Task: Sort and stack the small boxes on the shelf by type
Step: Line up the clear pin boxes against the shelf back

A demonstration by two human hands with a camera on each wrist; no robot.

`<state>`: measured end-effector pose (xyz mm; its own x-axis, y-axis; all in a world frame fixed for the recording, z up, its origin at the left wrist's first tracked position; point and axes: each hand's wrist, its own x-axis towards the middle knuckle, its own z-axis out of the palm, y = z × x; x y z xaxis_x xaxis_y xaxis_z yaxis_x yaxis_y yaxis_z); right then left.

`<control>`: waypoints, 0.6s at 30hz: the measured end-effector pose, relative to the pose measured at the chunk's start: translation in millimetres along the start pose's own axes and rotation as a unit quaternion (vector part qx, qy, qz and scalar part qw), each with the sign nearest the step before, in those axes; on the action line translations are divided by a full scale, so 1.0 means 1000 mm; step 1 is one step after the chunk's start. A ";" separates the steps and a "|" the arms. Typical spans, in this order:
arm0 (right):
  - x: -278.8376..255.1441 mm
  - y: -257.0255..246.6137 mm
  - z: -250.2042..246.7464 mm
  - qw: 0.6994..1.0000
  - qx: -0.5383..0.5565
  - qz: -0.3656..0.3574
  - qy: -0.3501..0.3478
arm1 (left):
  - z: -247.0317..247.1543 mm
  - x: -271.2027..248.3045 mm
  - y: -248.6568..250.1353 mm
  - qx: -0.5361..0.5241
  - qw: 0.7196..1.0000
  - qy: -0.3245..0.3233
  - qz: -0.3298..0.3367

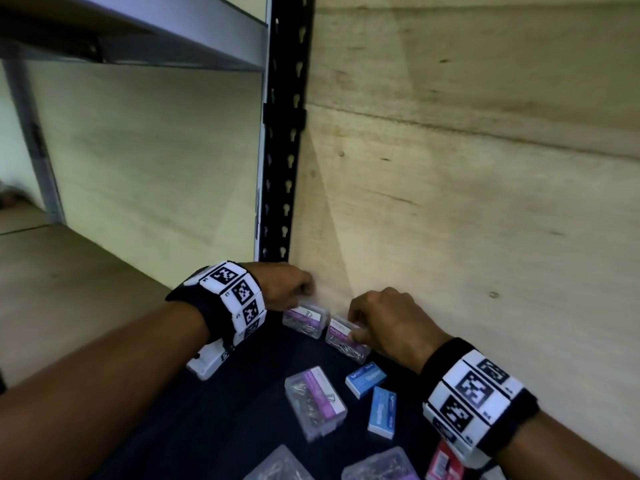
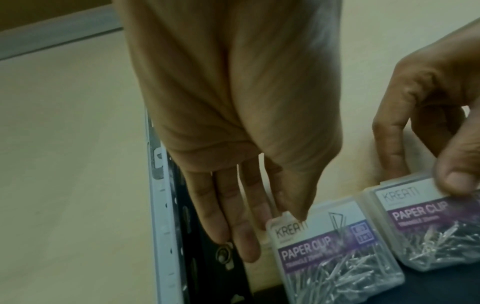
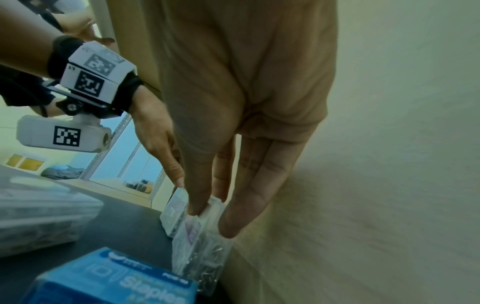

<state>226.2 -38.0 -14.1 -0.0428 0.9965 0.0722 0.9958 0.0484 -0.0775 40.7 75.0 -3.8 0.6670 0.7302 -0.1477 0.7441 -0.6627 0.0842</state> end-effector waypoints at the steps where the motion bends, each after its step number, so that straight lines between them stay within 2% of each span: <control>1: -0.001 0.000 0.000 1.000 -0.006 -0.001 0.000 | -0.001 -0.002 0.000 0.004 1.000 0.006 -0.007; 6: -0.011 -0.001 -0.005 0.999 -0.033 -0.005 -0.006 | -0.009 -0.025 0.010 0.037 0.999 0.011 -0.036; 9: -0.026 -0.001 -0.015 0.999 -0.033 -0.010 -0.022 | -0.011 -0.043 0.029 0.001 0.999 -0.032 -0.025; 12: -0.043 0.000 -0.027 0.995 0.003 -0.020 -0.101 | -0.006 -0.059 0.047 -0.036 0.995 -0.091 -0.015; 15: -0.063 0.000 -0.034 0.977 0.052 -0.041 -0.205 | 0.002 -0.071 0.060 -0.064 0.991 -0.118 0.003; 18: -0.083 -0.001 -0.035 0.956 0.092 -0.038 -0.275 | 0.008 -0.080 0.072 -0.076 0.987 -0.139 -0.003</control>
<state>231.7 -123.0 14.3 -0.2013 0.8724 -0.4453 0.9591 0.0831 -0.2707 40.6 -32.9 6.3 0.6418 0.6464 -0.4125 0.7595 -0.6102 0.2254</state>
